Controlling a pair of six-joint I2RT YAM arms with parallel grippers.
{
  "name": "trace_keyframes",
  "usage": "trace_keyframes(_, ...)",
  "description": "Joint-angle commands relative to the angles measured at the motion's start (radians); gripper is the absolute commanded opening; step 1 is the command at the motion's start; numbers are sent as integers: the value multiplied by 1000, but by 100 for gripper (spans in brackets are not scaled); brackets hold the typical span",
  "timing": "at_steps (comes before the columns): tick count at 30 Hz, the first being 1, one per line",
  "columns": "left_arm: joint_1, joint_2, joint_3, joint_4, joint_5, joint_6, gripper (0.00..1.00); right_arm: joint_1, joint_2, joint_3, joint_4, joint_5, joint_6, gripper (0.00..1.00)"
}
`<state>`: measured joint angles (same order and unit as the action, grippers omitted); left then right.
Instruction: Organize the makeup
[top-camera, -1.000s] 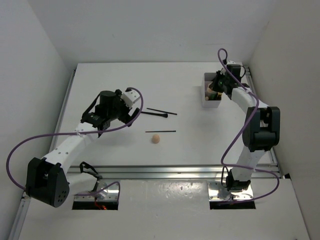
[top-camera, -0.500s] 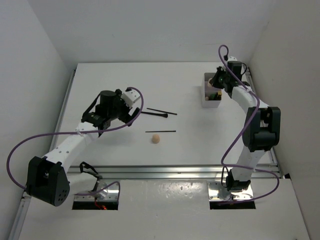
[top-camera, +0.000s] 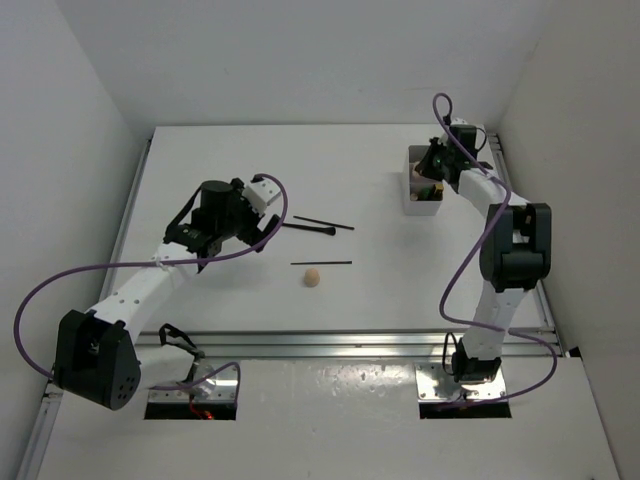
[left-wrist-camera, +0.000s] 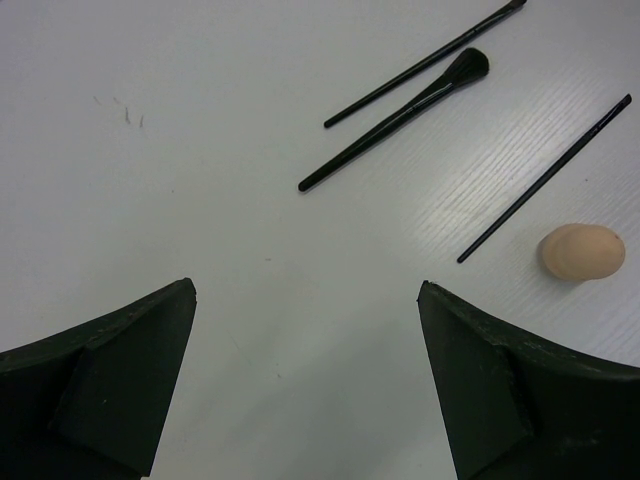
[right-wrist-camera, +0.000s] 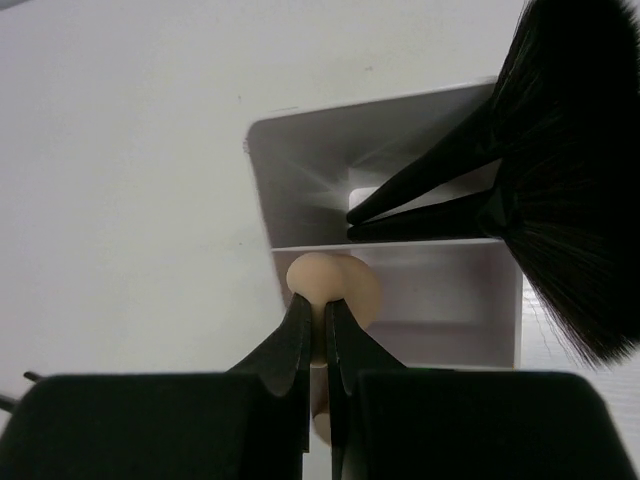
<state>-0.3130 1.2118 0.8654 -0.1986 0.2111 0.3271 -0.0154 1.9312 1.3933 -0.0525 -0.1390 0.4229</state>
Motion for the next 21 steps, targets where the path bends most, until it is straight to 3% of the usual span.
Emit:
trace_keyframes(1, 11, 0, 9, 30, -3, -10, 99, 3, 54, 53, 11, -10, -4, 0)
trace_keyframes(4, 11, 0, 9, 30, -3, -10, 99, 3, 68, 90, -39, -8, -3, 4)
trace_keyframes(5, 11, 0, 9, 30, -3, -10, 99, 5, 65, 90, -46, -7, -1, 15)
trace_keyframes(7, 11, 0, 9, 21, -3, -10, 99, 3, 48, 85, -56, -7, -13, 27)
trace_keyframes(8, 11, 0, 9, 21, -3, -10, 99, 5, 45, 84, -63, -7, -15, 39)
trace_keyframes(11, 20, 0, 9, 21, -3, -10, 99, 3, 9, 84, -87, -10, -44, 59)
trace_keyframes(17, 20, -20, -9, 21, -3, -10, 99, 8, -98, 98, -164, -20, -176, 68)
trace_keyframes(21, 29, -52, -49, 57, -38, -81, 99, 118, -178, 98, -240, -60, -335, 78)
